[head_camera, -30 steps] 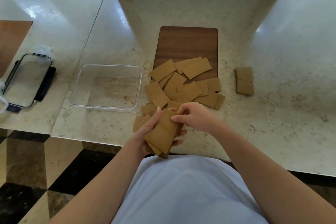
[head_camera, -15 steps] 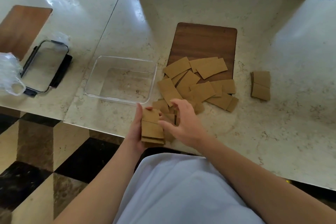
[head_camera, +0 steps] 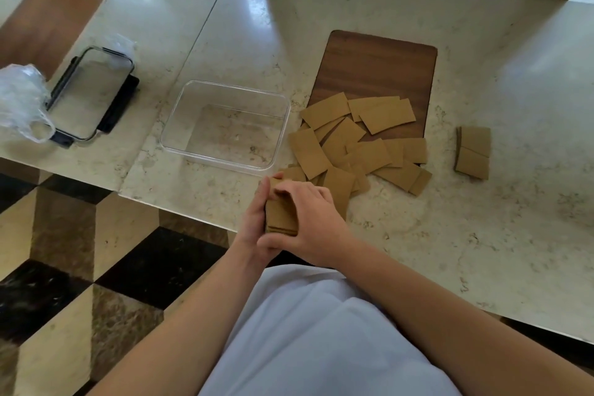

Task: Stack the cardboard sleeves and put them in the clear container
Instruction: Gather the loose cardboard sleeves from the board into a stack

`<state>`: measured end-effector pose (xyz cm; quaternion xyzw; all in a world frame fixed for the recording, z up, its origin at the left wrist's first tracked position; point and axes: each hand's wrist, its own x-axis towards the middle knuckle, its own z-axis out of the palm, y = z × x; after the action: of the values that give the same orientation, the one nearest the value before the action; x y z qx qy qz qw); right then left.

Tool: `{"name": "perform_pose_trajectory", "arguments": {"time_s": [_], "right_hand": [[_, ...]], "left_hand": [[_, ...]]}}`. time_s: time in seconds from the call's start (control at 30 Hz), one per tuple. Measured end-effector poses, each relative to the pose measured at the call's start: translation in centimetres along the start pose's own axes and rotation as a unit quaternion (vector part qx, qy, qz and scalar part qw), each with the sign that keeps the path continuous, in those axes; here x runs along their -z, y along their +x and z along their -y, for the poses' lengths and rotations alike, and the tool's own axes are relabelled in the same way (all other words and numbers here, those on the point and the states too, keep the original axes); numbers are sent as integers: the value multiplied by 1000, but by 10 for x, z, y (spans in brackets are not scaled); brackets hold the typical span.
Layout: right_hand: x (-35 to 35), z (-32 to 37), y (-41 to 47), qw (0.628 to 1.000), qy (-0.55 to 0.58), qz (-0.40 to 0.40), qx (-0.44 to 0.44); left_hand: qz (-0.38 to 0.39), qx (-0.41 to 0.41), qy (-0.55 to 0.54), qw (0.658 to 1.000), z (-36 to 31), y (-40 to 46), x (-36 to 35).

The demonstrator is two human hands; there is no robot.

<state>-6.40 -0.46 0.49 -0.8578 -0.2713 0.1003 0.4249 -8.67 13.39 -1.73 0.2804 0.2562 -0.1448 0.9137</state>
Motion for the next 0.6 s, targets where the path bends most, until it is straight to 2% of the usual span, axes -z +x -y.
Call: {"name": "perform_pose_trajectory", "arguments": {"time_s": [0.07,0.13,0.23,0.33,0.5,0.57,0.6], "right_hand": [[-4,-14,-3,992,73,-62,-87],[-12,-28,-8,985,-12,-84,-152],[-24,-38,-9,977,-146,-54,-145],[-25,-41,-4,977,-123,-57,-165],[-28,-44,-9,934,-286,86,-196],[-27,-42,-3,938,-260,98,-206],[-25,-42,0,947,-204,98,-227]], "left_hand": [[6,4,5,1000,-2,-3,8],[-5,-1,21,1000,-4,-4,14],[-43,1,15,999,0,-6,23],[-48,-13,-40,998,1,-8,32],[-67,-7,-47,997,-9,-13,38],[-75,2,-46,996,-11,-12,37],[-77,6,-48,996,-12,-12,36]]}}
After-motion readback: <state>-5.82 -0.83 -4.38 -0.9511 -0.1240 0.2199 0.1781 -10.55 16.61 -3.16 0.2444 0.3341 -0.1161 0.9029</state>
